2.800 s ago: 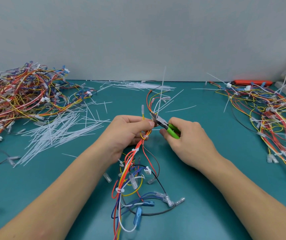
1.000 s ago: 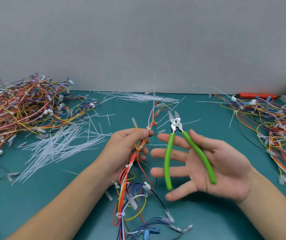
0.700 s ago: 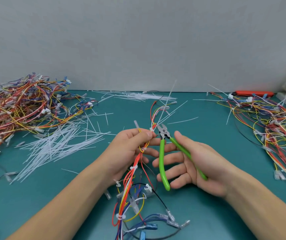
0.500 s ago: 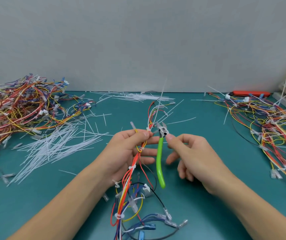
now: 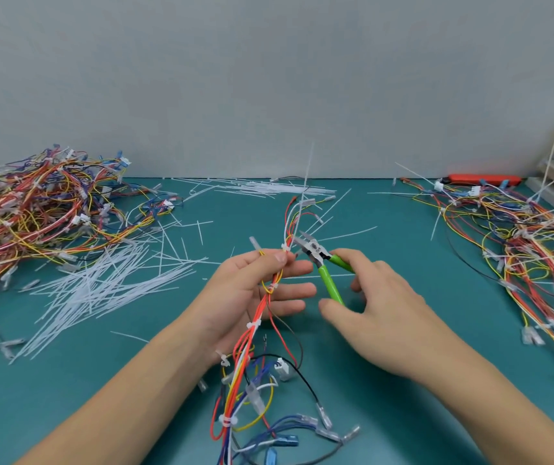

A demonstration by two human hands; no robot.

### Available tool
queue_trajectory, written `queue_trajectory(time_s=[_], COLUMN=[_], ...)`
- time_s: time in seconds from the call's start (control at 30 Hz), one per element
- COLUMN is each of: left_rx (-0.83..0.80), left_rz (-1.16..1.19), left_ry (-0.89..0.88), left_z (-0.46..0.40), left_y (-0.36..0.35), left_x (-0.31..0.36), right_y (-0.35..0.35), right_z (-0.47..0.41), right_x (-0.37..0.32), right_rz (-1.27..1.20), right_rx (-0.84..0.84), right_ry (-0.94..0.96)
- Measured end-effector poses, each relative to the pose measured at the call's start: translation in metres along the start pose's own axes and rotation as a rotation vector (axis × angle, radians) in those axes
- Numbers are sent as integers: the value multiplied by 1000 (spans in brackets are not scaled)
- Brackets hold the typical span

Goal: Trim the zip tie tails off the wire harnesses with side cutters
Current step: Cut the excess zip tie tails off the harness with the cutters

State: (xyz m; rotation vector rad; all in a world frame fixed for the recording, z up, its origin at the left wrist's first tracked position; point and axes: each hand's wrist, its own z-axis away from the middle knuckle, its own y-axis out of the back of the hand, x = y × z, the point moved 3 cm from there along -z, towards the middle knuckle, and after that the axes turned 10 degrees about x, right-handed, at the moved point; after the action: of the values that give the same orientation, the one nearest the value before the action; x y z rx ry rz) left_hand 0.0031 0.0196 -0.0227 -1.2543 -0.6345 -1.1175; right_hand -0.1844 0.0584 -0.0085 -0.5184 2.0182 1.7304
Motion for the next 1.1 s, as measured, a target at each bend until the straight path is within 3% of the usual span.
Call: queue_trajectory(time_s=[0.2,0.53,1.1], left_rx=[77,45,58], left_rz=[-14,30,-87], left_ry=[-21,-19,-20], left_z=[-2,-8,-11], left_y=[5,9,14], left_x=[3,2,-1], right_y=[-1,-11,-11], right_z=[-4,-1,-6], right_x=[2,-4,4], right_rz=[-202,-112,-17], right_rx=[68,71,179], right_ry=[58,200,259])
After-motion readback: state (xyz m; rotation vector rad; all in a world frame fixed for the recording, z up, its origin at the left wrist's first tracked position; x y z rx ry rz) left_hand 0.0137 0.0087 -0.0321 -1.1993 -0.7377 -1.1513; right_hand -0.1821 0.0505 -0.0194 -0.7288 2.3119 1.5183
